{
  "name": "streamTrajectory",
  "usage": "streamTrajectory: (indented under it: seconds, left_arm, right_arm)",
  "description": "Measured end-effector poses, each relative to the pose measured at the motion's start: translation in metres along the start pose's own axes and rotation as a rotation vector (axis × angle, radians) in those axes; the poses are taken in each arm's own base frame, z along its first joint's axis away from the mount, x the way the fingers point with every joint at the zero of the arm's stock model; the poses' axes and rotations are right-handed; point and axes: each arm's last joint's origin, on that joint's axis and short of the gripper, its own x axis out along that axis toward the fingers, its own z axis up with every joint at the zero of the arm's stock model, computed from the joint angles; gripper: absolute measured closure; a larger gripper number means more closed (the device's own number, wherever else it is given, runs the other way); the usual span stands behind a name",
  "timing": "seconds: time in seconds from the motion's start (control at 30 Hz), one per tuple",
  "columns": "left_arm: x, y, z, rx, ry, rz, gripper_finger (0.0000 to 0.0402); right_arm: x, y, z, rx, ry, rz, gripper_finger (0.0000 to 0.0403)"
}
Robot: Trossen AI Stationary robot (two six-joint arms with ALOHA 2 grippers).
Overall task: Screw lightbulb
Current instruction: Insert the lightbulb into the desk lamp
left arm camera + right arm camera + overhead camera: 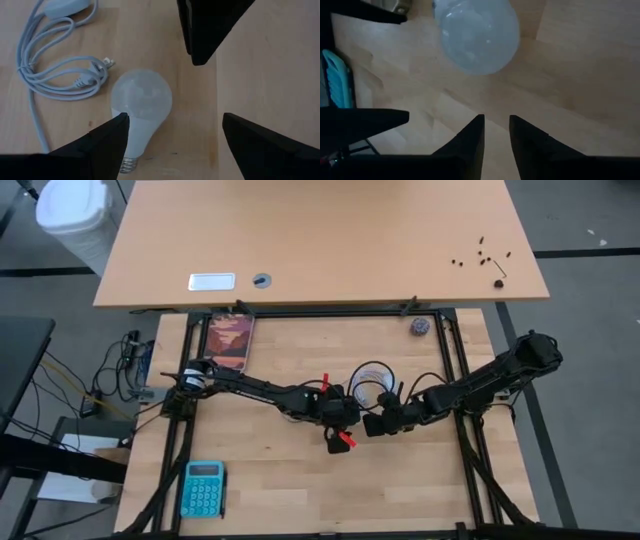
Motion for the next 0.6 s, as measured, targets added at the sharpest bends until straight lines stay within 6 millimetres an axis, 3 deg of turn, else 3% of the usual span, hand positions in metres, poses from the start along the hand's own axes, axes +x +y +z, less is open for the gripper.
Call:
streamTrajectory:
  seconds: [0.33,0.6]
  left_arm:
    - [0.000,-0.001,0.000,-0.098,0.003,-0.015,0.0078]
    - [0.000,-0.001,0.000,-0.170,0.003,-0.015,0.0078]
  right_arm:
    - [-0.020,-0.001,-0.011,-0.057,-0.017,0.018,0.0297]
    - [-0.026,-0.004,-0.010,-0.213,-0.025,-0.011,0.0297]
